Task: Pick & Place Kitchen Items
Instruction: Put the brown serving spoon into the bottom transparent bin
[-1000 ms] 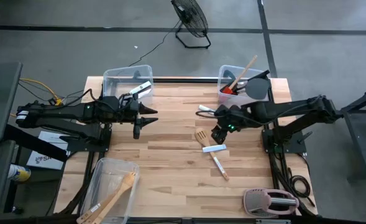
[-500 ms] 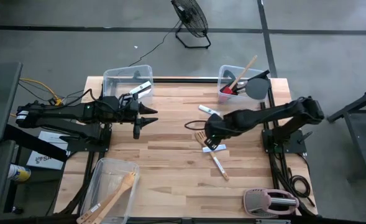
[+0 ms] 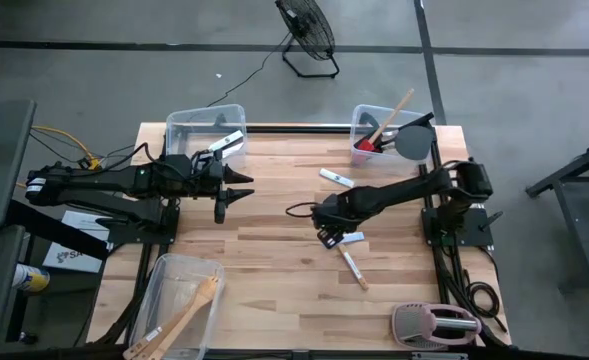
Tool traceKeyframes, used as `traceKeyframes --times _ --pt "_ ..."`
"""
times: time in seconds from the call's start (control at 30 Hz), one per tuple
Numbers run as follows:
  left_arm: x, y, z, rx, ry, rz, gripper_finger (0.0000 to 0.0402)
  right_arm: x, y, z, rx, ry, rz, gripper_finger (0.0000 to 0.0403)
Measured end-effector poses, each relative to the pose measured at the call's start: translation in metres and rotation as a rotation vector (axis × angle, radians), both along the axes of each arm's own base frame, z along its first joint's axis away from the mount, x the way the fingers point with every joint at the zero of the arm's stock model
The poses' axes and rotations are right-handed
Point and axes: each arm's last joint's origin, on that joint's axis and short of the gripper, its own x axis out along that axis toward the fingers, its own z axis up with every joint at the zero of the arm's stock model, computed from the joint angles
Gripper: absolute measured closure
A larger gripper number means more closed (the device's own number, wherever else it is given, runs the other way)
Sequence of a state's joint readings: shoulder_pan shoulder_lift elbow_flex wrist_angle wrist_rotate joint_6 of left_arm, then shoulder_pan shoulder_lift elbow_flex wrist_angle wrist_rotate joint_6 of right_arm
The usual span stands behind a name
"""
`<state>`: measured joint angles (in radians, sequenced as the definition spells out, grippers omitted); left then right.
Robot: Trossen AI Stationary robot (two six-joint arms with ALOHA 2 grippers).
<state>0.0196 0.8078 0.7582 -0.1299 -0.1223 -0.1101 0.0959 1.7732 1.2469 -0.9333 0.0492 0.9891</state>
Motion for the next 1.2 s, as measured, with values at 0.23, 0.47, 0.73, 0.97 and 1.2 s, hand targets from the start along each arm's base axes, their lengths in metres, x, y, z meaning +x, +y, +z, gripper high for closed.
traceKeyframes --times 0.23,0.47,0.73,0.97,1.2 --pt "0.0 0.0 0.0 0.0 0.0 -0.001 0.0261 0.009 0.002 -0.018 0.005 0.015 -0.002 0.0188" --pt "0.0 0.0 0.0 0.0 0.0 0.0 0.0261 0.014 0.003 -0.031 -0.005 0.033 0.003 0.0188" --pt "0.0 0.0 0.0 0.0 0.0 0.0 0.0261 0.02 0.004 -0.04 -0.001 0.013 -0.007 0.0188" --pt "0.0 0.0 0.0 0.0 0.001 0.0 0.0261 0.022 0.007 -0.046 -0.002 0.024 -0.025 0.0188" --pt "0.0 0.0 0.0 0.0 0.001 -0.001 0.0261 0.02 0.009 -0.046 -0.004 0.039 -0.017 0.0188"
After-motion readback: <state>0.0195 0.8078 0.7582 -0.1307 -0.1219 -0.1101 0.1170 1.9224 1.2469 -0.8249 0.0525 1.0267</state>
